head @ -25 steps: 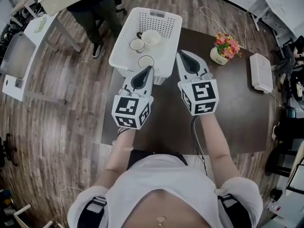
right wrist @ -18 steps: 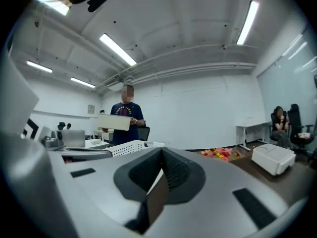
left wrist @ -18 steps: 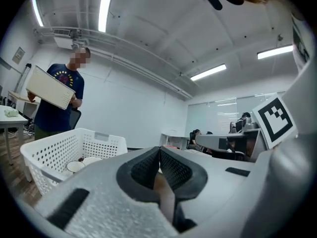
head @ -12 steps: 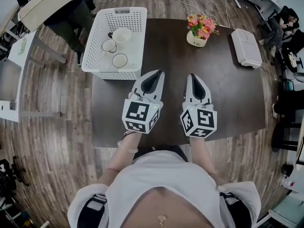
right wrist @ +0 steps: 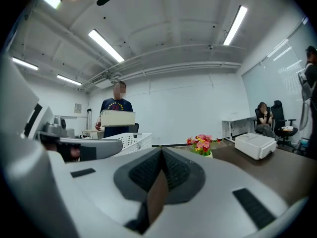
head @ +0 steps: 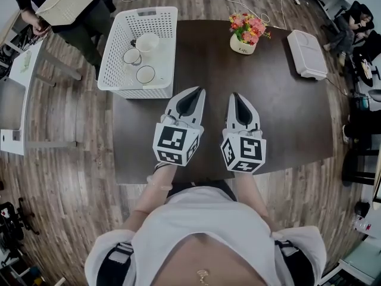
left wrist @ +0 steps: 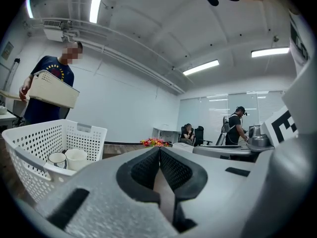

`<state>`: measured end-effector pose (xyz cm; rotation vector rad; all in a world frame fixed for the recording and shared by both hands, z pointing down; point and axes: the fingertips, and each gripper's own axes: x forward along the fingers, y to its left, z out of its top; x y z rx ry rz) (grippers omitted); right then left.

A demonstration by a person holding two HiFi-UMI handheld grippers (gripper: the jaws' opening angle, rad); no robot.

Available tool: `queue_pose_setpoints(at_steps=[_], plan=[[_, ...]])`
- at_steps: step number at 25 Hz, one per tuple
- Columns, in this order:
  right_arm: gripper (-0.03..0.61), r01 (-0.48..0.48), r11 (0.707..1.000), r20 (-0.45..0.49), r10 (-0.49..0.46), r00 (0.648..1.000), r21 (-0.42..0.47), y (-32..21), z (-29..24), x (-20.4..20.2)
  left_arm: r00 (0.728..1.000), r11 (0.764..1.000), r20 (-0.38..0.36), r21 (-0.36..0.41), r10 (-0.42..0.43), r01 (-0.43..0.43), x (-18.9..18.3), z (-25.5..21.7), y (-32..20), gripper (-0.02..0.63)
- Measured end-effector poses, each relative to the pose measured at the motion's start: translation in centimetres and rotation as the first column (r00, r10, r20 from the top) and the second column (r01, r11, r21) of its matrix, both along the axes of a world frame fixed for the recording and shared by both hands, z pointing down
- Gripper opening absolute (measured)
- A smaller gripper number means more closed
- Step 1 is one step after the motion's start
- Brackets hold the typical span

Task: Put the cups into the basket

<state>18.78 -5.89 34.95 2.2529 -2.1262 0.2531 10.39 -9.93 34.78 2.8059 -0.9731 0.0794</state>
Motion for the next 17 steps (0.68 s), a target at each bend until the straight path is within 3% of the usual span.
queue_pose_setpoints(at_steps=[17], plan=[[0.011,0.017,1.0,0.006,-0.017,1.0,-0.017,-0.5,0.05,-0.38,1.0,1.0,-0.005,-0.02,-0.012,0.012,-0.37,-0.03,-0.49,0.011]])
